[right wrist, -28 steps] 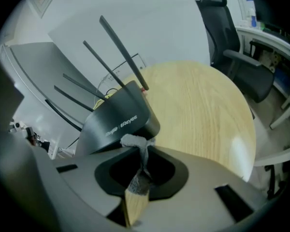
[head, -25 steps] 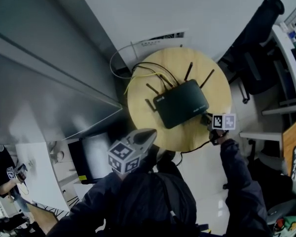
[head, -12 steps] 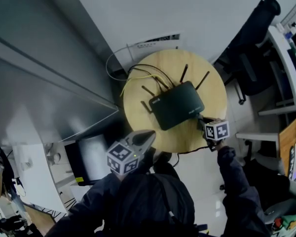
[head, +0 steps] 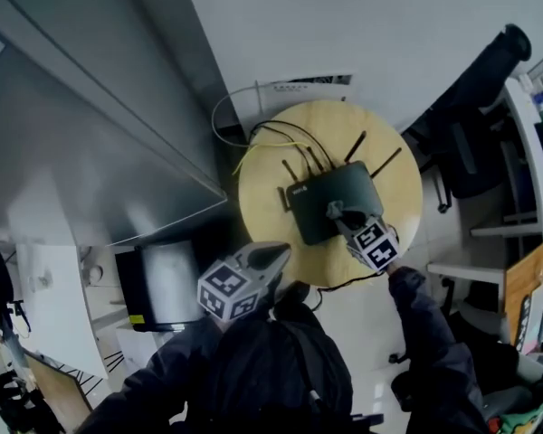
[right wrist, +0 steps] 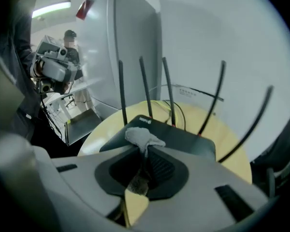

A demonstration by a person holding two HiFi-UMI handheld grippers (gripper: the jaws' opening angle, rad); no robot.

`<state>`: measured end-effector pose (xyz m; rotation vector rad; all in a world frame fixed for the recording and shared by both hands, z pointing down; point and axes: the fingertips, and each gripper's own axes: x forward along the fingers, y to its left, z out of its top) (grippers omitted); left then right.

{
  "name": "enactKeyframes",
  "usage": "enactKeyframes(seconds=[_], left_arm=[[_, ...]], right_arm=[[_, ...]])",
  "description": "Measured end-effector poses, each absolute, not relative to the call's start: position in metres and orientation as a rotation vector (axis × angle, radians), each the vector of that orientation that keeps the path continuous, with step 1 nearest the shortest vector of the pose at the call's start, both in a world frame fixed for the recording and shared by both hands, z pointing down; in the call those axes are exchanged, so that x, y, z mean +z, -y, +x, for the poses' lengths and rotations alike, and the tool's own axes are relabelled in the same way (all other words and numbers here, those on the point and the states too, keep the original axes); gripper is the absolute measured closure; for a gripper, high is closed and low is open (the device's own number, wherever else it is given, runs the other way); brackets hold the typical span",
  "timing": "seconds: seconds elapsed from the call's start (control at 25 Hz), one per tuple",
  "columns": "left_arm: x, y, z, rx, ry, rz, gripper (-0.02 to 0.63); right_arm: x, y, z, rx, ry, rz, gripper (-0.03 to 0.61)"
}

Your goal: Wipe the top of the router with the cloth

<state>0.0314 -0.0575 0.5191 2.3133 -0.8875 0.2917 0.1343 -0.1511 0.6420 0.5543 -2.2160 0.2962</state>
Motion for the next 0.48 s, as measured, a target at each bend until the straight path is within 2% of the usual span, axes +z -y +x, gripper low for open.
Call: enactKeyframes(seconds=[0.24, 0.48], left_arm=[[0.517, 0.048, 0.007, 0.264, 0.971, 2.271, 0.621], [0.518, 0.036, -0.014, 0.244, 1.038, 2.24, 0.621]], right_arm=[[0.656, 0.183, 0.056, 0.074, 2.183, 0.309, 0.509], [0.684, 0.198, 0.024, -0.061, 2.083, 0.167, 0.509]])
